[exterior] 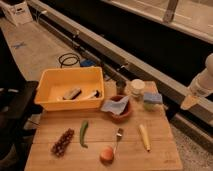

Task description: Place banana in metal cup

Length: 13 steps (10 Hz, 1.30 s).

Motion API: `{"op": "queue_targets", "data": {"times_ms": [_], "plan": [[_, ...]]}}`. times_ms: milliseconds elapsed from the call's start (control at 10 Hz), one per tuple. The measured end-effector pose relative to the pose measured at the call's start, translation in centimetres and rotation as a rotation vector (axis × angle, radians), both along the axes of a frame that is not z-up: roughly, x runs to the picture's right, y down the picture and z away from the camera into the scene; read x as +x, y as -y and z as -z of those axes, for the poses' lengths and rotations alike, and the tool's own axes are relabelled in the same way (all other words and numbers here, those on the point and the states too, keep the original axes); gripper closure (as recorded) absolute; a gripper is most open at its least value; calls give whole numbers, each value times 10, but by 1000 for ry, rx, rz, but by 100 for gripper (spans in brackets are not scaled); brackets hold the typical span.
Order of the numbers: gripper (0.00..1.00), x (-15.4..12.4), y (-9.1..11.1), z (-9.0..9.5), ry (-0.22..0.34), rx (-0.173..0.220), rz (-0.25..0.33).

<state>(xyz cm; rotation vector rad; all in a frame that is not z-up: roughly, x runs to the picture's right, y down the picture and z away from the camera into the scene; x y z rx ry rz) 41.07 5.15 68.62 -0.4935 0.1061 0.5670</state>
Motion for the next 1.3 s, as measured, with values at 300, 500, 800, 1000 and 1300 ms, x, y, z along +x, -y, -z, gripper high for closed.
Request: {"op": "queue_targets", "data": {"times_ms": [300,500,800,1000,1300], "plan": [[30,-2,1,2,7,10,21],[30,-17,8,14,52,30,121],[30,-80,8,20,116,31,259],[30,-126,-2,19,186,14,351],[30,-175,-31,23,303,-31,479]]}}
